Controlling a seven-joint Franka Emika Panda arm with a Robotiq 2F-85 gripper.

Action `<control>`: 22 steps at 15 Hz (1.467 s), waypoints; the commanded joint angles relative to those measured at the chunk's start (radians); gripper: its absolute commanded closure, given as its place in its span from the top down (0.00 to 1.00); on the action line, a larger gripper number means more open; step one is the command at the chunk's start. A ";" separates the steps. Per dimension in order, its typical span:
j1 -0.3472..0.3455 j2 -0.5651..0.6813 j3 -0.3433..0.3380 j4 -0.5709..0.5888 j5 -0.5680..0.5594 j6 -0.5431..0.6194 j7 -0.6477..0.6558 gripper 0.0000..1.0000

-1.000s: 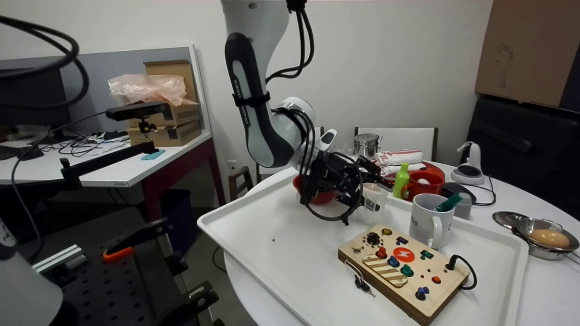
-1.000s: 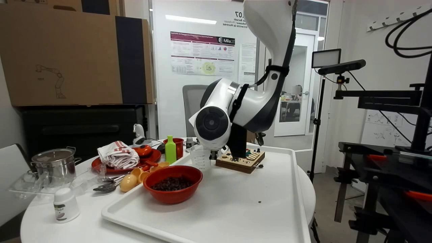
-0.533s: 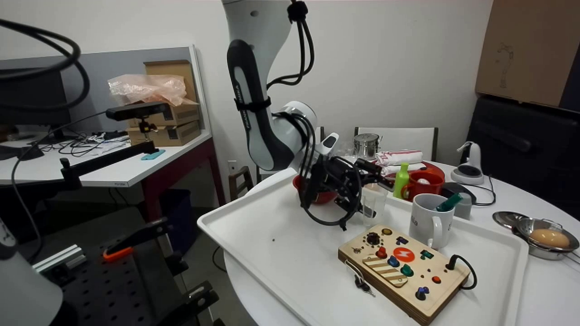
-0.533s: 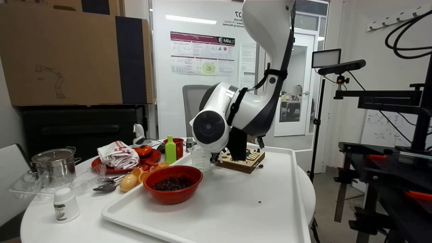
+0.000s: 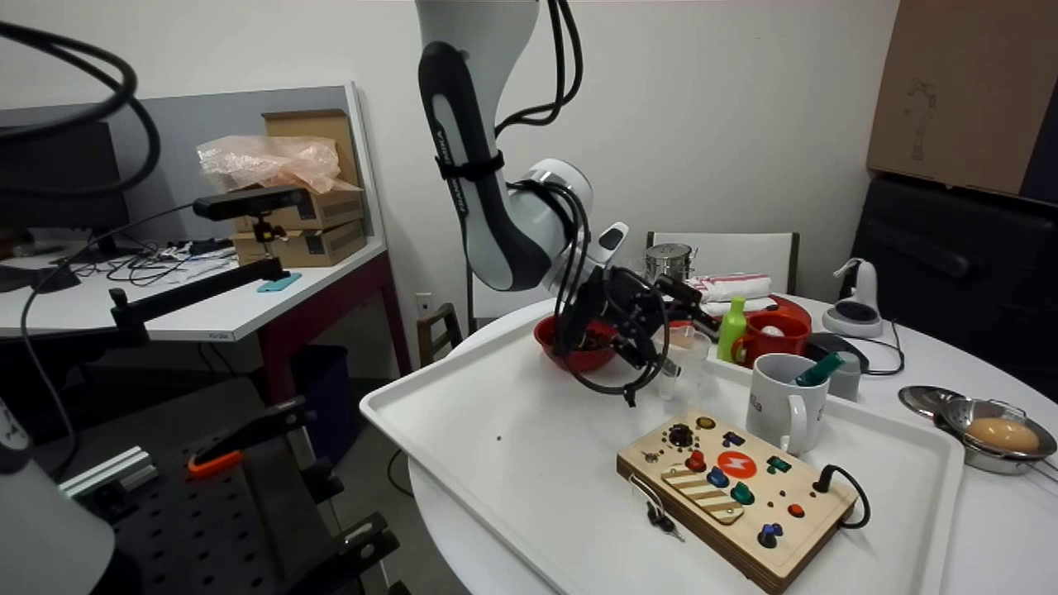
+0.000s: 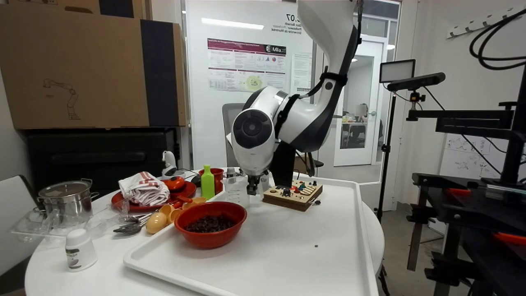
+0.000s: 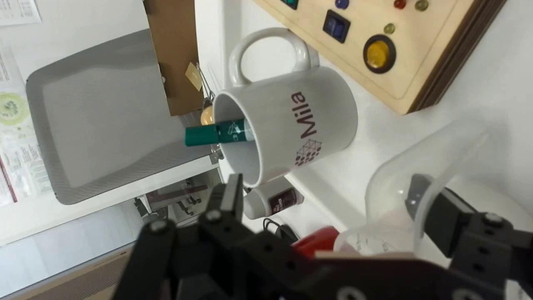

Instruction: Pour the contents in the clear jug into the red bowl on the table.

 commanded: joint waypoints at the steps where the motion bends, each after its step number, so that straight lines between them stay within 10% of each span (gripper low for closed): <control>1: -0.004 -0.060 -0.011 -0.035 0.012 0.035 -0.004 1.00; 22: -0.023 -0.062 -0.007 -0.075 0.041 0.157 -0.117 1.00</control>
